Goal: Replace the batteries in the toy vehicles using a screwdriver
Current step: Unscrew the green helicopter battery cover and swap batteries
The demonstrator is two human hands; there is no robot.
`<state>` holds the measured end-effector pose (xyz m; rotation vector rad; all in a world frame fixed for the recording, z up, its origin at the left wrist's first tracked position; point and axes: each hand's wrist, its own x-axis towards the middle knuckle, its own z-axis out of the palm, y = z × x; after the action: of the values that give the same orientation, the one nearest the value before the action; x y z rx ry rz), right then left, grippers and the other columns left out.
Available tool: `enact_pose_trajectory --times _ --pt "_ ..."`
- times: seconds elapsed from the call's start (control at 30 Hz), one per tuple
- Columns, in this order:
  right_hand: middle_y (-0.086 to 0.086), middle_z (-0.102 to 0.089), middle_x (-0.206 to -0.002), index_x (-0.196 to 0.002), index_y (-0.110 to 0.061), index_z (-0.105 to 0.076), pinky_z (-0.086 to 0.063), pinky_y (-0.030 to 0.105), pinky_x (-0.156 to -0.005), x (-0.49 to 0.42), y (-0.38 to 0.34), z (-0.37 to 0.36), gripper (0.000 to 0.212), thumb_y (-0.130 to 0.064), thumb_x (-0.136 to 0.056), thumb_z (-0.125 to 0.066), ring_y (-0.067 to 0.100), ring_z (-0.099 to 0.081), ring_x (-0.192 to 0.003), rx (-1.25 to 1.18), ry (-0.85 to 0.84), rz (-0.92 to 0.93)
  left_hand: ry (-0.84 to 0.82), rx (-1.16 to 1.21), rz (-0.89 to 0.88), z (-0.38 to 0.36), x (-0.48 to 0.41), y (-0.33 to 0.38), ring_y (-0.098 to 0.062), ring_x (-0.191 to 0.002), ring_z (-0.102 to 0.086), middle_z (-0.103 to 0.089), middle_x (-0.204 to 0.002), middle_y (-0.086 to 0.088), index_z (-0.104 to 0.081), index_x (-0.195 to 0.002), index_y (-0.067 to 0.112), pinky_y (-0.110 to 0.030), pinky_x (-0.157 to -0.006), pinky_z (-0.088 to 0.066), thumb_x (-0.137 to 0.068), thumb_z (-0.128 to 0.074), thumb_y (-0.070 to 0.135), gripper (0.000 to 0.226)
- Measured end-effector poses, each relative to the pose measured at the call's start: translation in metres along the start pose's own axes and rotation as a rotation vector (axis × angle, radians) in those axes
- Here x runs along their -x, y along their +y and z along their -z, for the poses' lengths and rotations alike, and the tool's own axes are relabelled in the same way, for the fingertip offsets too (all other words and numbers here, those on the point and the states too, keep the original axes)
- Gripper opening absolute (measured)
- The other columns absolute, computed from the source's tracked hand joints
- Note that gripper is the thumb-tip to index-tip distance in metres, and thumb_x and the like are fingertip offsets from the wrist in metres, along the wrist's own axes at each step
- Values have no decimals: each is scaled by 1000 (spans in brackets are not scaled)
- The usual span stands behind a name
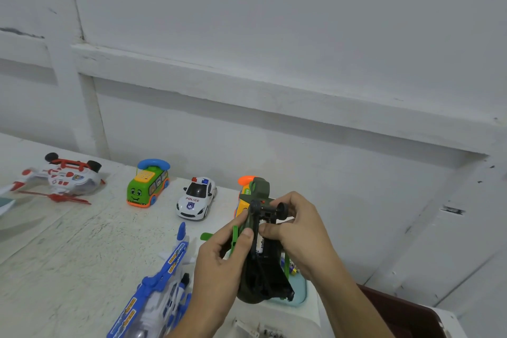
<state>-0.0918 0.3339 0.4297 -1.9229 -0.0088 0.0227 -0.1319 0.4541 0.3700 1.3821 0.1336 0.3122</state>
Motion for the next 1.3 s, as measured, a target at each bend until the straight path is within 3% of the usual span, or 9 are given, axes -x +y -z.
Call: enact_pose_trajectory --times 0.1,0.37,0.53,0.67,0.8,0.9,1.0,1.13,1.3 --pt "0 -61 -93 -91 -19 -57 -50 28 -61 -1 0 -1 33 3 -75 -76 26 -64 -78 11 -22 -3 4 -9 8 0 1 -2 -4 -112 -64 -72 -113 15 -68 -120 32 -30 -97 -52 -91 -64 16 34" --pt "-2 -58 -92 -93 -19 -54 -52 30 -64 -5 1 0 32 2 -77 -74 22 -58 -78 17 -42 -2 -7 -14 -6 -3 0 2 5 -105 -64 -71 -106 24 -67 -113 38 -14 -88 -52 -90 -64 14 32" --pt "4 -63 -97 -89 -22 -55 -58 48 -76 -8 6 -1 35 2 -73 -75 33 -64 -88 13 -15 2 -31 -5 -6 -3 -1 0 0 -109 -64 -73 -109 16 -67 -118 32 -21 -90 -54 -90 -65 15 34" --pt "-1 -64 -96 -91 -21 -57 -58 41 -77 -11 6 1 34 2 -75 -77 28 -64 -85 7 -25 31 -27 28 12 -4 -6 0 -4 -112 -64 -73 -111 13 -69 -116 33 -25 -92 -54 -90 -65 16 31" --pt "3 -72 -92 -94 -11 -62 -55 28 -62 -16 3 10 29 5 -75 -77 19 -68 -73 -168 -114 0 4 54 40 -7 -10 5 -11 -109 -67 -74 -109 10 -70 -111 34 -37 -96 -54 -92 -62 16 27" --pt "13 -73 -103 -107 -7 -65 -57 39 -76 -25 9 23 32 -9 -77 -77 23 -70 -84 -360 -296 -138 23 91 98 -5 -13 5 -14 -102 -70 -75 -105 8 -69 -110 34 -40 -87 -58 -94 -59 18 25" --pt "10 -73 -98 -109 -7 -65 -57 42 -77 -36 26 35 25 -16 -85 -70 22 -69 -81 -447 -266 -239 57 98 134 3 -15 3 -15 -96 -72 -75 -105 3 -67 -114 35 -41 -80 -60 -94 -59 23 25" --pt "5 -68 -98 -93 -21 -67 -53 31 -68 -50 74 41 17 -9 -92 -57 16 -63 -74 431 -35 -108 59 95 154 9 -16 1 -22 -99 -71 -74 -106 -3 -65 -121 33 -52 -87 -57 -93 -58 28 29" --pt "4 -57 -130 -121 -29 -64 -46 27 -77 -56 114 29 51 6 -90 -45 19 -59 -96 968 -266 -67 47 104 162 12 -14 4 -22 -99 -71 -74 -107 -2 -63 -123 35 -53 -86 -57 -86 -60 35 38"
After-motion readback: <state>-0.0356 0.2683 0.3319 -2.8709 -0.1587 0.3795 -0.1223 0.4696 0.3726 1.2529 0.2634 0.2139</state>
